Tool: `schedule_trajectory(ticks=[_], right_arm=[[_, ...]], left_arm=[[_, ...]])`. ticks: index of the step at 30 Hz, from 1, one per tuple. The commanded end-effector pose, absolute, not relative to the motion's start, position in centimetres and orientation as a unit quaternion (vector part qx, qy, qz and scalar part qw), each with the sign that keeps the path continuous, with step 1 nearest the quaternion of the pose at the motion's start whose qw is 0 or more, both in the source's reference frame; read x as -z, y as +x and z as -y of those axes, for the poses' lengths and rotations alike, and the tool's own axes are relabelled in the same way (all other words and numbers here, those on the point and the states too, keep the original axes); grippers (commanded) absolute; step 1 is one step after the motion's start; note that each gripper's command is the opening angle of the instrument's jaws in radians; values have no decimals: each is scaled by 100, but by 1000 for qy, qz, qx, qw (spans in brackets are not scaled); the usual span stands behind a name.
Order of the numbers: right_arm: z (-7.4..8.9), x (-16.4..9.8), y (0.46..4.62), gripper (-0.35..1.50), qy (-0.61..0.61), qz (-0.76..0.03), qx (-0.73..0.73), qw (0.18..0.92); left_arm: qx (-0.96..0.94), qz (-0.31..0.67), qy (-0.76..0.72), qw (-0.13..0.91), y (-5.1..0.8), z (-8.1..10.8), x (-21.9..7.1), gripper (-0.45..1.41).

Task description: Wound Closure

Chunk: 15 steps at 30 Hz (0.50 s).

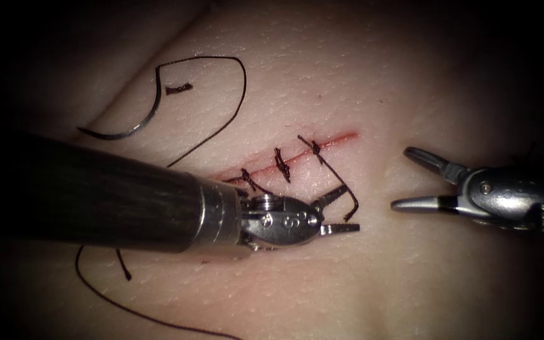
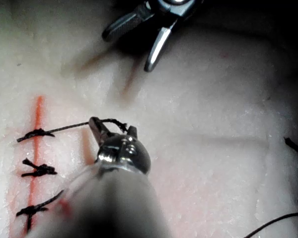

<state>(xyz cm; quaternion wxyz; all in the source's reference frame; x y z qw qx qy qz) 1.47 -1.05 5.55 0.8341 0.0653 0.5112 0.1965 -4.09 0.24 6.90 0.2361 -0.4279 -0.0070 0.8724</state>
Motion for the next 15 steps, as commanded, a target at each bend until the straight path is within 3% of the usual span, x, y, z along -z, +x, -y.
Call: schedule_trajectory(ticks=[1,11,15], right_arm=[[111,-560,154,109,68,-511,-196,834],[113,-561,158,109,68,-509,-196,835],[113,-561,160,109,67,-509,-196,835]], left_arm=[[-871,6,-430,237,-414,-20,-693,47],[-871,4,-433,232,-414,-18,-692,14],[-872,1,-433,227,-414,-18,-692,-23]])
